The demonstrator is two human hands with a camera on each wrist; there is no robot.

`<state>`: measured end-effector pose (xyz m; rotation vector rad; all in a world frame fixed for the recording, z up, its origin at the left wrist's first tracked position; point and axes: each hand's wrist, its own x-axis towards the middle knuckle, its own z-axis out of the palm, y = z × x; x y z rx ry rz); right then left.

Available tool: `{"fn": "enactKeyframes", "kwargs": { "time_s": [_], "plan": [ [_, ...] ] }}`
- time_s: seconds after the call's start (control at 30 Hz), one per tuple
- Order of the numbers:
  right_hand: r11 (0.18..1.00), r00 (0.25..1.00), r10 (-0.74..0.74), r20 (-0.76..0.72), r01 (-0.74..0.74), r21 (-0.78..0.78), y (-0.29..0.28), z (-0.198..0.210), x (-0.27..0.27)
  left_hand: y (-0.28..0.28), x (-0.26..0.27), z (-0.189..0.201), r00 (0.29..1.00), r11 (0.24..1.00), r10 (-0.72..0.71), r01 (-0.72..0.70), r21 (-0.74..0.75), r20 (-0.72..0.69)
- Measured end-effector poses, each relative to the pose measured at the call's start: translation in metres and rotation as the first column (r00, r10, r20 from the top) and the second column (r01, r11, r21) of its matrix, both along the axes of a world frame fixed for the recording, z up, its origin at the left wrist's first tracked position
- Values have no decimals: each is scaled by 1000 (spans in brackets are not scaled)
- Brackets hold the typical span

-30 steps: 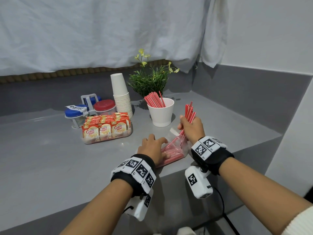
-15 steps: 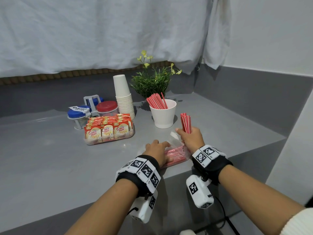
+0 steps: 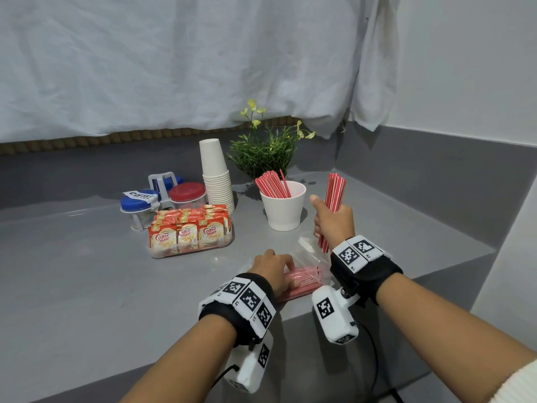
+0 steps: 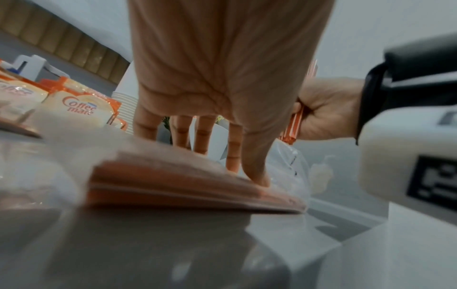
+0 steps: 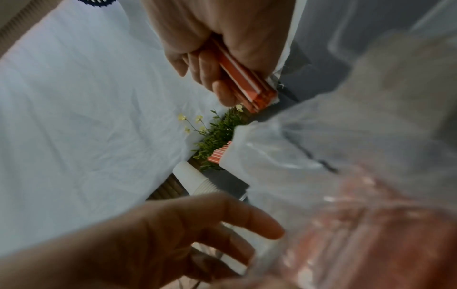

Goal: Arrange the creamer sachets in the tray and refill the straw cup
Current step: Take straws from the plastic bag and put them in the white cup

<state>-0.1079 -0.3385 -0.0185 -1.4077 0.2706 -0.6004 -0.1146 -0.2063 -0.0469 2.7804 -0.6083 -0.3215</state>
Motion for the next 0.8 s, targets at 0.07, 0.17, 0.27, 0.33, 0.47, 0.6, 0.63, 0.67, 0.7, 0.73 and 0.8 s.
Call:
{"fn": "enactKeyframes", "kwargs": {
  "time_s": [0.07, 0.17, 0.27, 0.33, 0.47, 0.6, 0.63, 0.67, 0.7, 0.73, 0.8],
  "plan": [
    [1000, 999, 4, 46, -3, -11, 3, 10, 1, 0, 1, 1, 1000, 1000, 0, 0, -3, -4],
    [997, 996, 35, 77, -29, -74, 9, 13, 0, 0, 1, 1, 1000, 1000, 3, -3, -2, -9],
    [986, 998, 61, 0, -60, -156, 13, -3, -3, 0, -1, 1, 1000, 1000, 8, -8, -3, -14],
    [984, 996, 55, -67, -65, -165, 15, -20, -4, -1, -1, 1, 1000, 1000, 7, -7, 1, -13],
    [984, 992, 39, -119, -59, -167, 15, -42, -4, -2, -1, 2, 1000, 1000, -1, 1, 15, -17],
    [984, 992, 55, -117, -74, -163, 14, -33, 1, -1, 3, 10, 1000, 999, -23, 23, 26, -16],
    [983, 992, 55, -111, -73, -167, 14, -28, 3, 0, 5, 15, 999, 999, -36, 36, 20, 5],
    [983, 993, 53, -105, -71, -171, 13, -22, 5, 1, 8, 22, 998, 999, -48, 47, 6, 35],
    [983, 994, 51, -96, -67, -172, 11, -16, 8, 2, 12, 30, 996, 998, -54, 55, -14, 70],
    [983, 995, 49, -83, -63, -171, 11, -10, 11, 4, 17, 40, 993, 998, -53, 57, -38, 104],
    [983, 998, 42, -44, -49, -177, 10, 4, 17, 6, 26, 62, 986, 996, -41, 53, -78, 159]
  ]
}}
